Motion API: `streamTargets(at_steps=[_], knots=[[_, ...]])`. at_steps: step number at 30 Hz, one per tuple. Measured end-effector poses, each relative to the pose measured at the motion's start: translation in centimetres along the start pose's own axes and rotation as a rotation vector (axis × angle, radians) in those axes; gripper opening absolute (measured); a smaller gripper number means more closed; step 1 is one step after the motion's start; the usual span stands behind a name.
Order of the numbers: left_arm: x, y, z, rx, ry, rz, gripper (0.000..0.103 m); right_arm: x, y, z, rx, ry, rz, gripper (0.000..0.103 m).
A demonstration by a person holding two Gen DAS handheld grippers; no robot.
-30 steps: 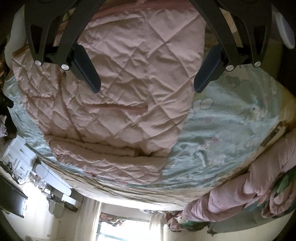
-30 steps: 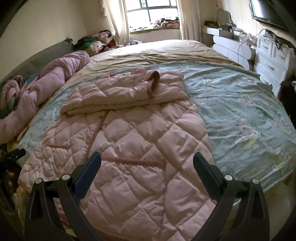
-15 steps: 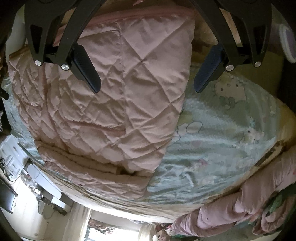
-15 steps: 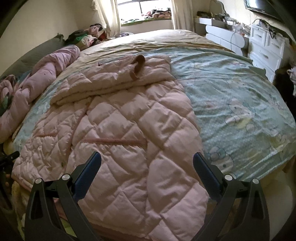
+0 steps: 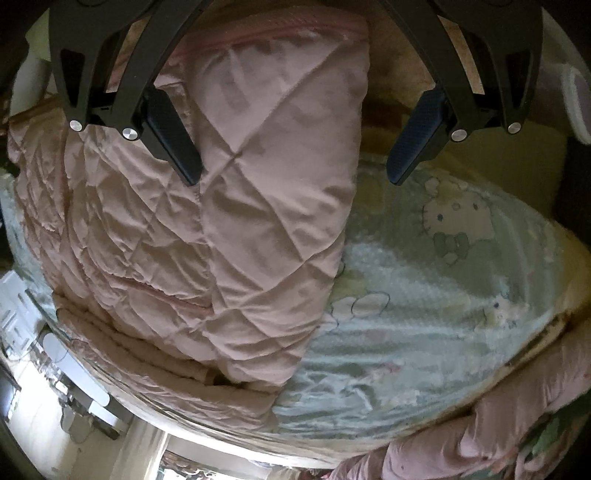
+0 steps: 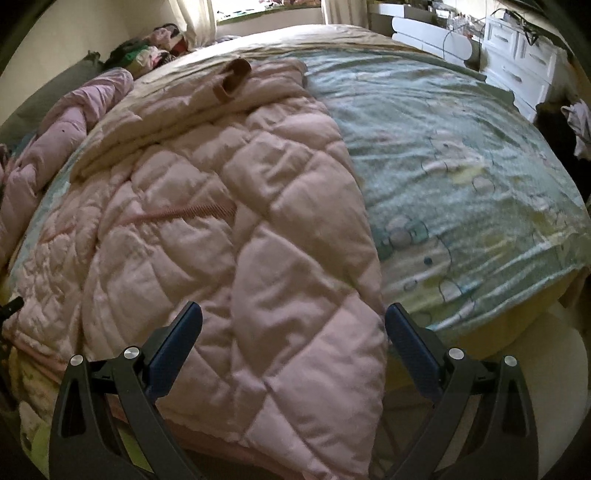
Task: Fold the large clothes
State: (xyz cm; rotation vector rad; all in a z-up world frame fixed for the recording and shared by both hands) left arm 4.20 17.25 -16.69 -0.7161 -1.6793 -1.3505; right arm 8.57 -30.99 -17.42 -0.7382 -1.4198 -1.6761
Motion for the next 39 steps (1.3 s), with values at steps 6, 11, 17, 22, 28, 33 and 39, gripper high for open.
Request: streamTargets(at_steps=[6, 11, 17, 22, 28, 33, 39], knots=[[-1.2, -0.5, 0.5, 0.038, -0.055, 0.037, 0.094, -0.9, -2.6, -1.2, -0.02, -0.006, 0.068, 0.099], [-1.8, -0.7, 0.4, 0.049, -0.071, 0.052, 0.094, -1.3, -4.4, -1.6, -0.07, 0.043, 0.107, 0.099], [-2.4, -1.1, 0.8, 0.108, -0.145, 0.067, 0.094, -0.8, -6.0, -1.5, -0.079, 0.114, 0.142, 0.097], [-2.6, -1.2, 0.9, 0.122, -0.167, 0.071, 0.094, -0.7, -7.3, -1.2, -0.122, 0.233, 0.172, 0.065], [-2.6, -1.2, 1.0, 0.118, -0.156, 0.069, 0.094, 2.3, -5.8, 0.9, -0.065, 0.354, 0.108, 0.018], [-2.3, -1.0, 0.8, 0.115, -0.159, 0.064, 0.094, 6.3, -2.2, 2.4, 0.001, 0.415, -0.016, 0.015], [-0.4, -0.8, -1.0, 0.039, -0.172, 0.027, 0.066, 7.8, 2.2, 3.6, 0.016, 0.45, -0.134, 0.014]])
Point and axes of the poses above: each gripper's, at about its wrist camera, not at the fingertips, and x roughly against the way its jaws point, z to its left, y to its top, the point moved 8 cm from there along -x, roughly the way its jaws point, and after that the axes turned 5 degrees about y, right-handed, at the moved point
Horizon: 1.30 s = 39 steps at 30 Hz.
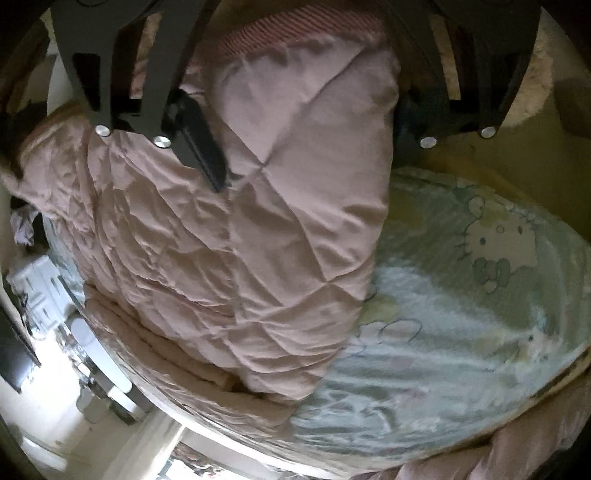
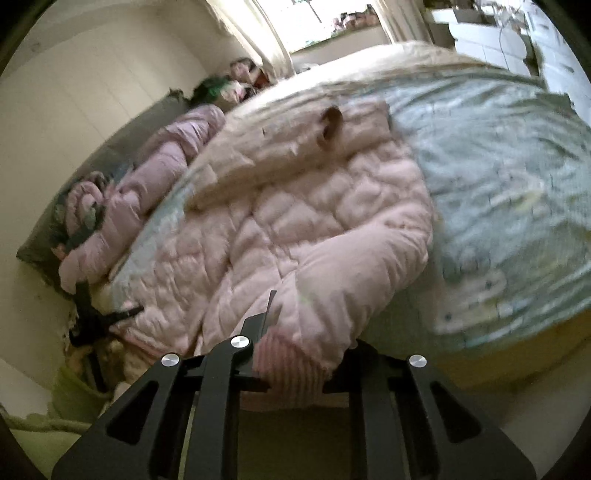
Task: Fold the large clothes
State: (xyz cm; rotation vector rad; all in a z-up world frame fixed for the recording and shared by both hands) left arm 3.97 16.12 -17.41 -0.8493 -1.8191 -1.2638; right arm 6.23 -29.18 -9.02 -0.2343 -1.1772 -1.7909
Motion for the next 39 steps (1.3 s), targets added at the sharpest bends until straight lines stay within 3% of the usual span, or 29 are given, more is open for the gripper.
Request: streamTargets(at_steps=[6, 8, 14, 28, 39], knots=[[1.1, 0.0, -1.1, -0.048, -0.008, -0.025, 0.046, 0.2, 3.1, -0.2, -0.001, 0.023, -0.079, 0.014], [1.4, 0.1, -1.4, -0.059, -0.006, -0.037, 0.033, 0.3, 3.9, -0.1, 0.003, 0.027, -0.1, 0.014], [3.4, 1.0, -3.1, -0.122, -0.01, -0.107, 0.017, 0.3, 4.9, -0.1, 0.004, 0.039, -0.143, 0.014], [6.8, 6.3, -4.2, -0.104, -0.028, -0.245, 0.014, 0.5, 8.6, -0.4, -0.002, 0.049, -0.216, 0.014], [8.5, 10.8, -6.8, -0.149, -0.013, -0.318, 0.014, 0.5, 12.2, 0.0, 0.007, 0.052, -0.265, 0.014]])
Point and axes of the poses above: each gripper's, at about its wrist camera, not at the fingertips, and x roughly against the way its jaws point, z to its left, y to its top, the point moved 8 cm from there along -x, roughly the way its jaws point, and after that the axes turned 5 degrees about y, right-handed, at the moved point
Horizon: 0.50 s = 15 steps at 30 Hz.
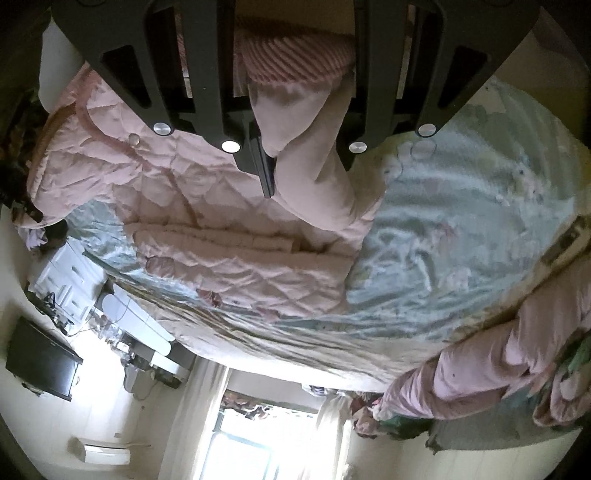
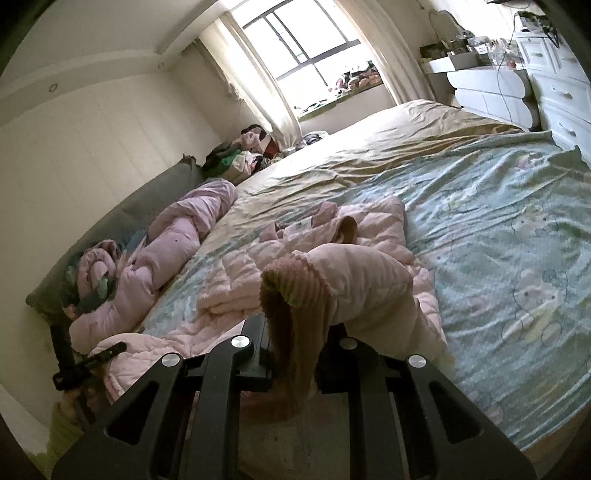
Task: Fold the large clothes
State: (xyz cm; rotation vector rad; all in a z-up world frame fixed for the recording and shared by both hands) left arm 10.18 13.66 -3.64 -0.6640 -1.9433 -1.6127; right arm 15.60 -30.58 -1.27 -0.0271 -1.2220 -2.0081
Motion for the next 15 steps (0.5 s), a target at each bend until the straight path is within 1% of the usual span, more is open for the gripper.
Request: streamTargets(at_steps=[11, 15], knots=[[-0.3, 3.9, -0.9, -0.03, 0.012, -0.034, 0.014, -0.7, 3.0, -0.3, 0.004, 0.001, -0.052, 0.014], [-0.6, 5.0, -1.0, -0.017, 0.01, -0.041, 0.014, -1.0, 4.3, -0.4, 0.003, 0.001, -0.07, 0.014]])
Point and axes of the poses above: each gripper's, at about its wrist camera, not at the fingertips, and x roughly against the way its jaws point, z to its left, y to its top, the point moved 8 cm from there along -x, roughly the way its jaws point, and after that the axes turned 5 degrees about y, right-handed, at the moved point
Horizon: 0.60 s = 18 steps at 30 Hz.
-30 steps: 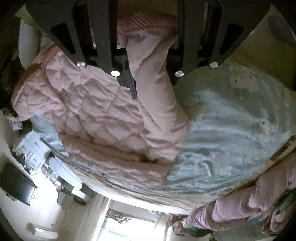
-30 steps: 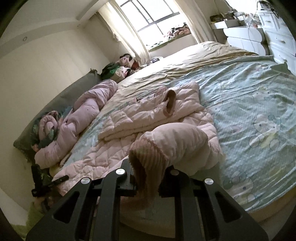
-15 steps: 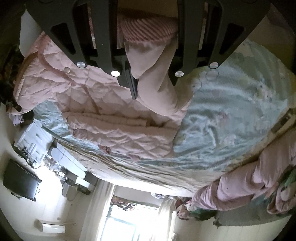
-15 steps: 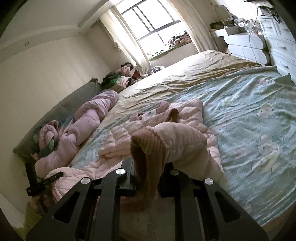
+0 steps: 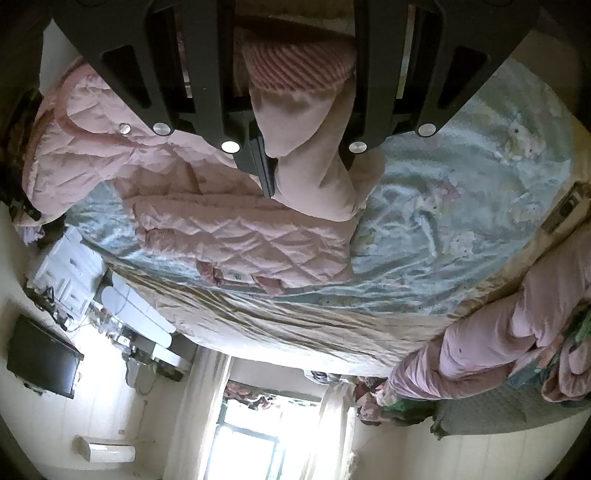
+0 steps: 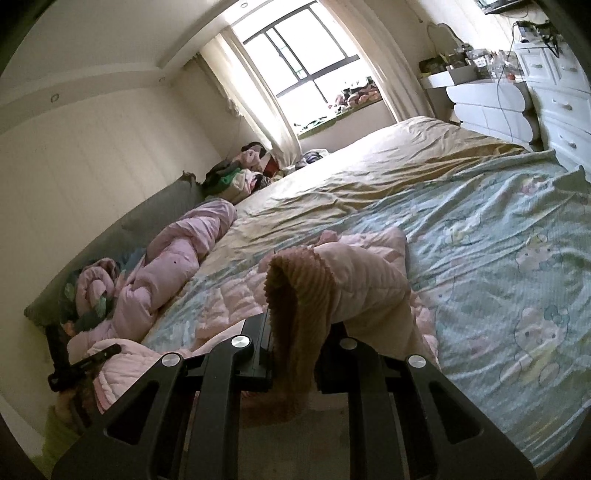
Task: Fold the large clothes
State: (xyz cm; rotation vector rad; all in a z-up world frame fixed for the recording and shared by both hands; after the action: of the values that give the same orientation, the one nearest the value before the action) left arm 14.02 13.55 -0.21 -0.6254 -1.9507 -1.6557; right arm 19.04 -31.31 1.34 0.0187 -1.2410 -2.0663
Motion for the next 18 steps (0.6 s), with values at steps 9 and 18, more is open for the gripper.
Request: streamTargets(at_steps=[9, 18], knots=[[-0.6, 2.6, -0.4, -0.007, 0.007, -0.023, 0.015, -1.1, 2.7, 0.3, 0.018, -0.011, -0.019, 0.014], [-1.6, 5.3, -0.8, -0.026, 0.022, -0.041, 0.015, -2.4, 4.9, -0.1, 0.011, -0.025, -0.043, 0.014]])
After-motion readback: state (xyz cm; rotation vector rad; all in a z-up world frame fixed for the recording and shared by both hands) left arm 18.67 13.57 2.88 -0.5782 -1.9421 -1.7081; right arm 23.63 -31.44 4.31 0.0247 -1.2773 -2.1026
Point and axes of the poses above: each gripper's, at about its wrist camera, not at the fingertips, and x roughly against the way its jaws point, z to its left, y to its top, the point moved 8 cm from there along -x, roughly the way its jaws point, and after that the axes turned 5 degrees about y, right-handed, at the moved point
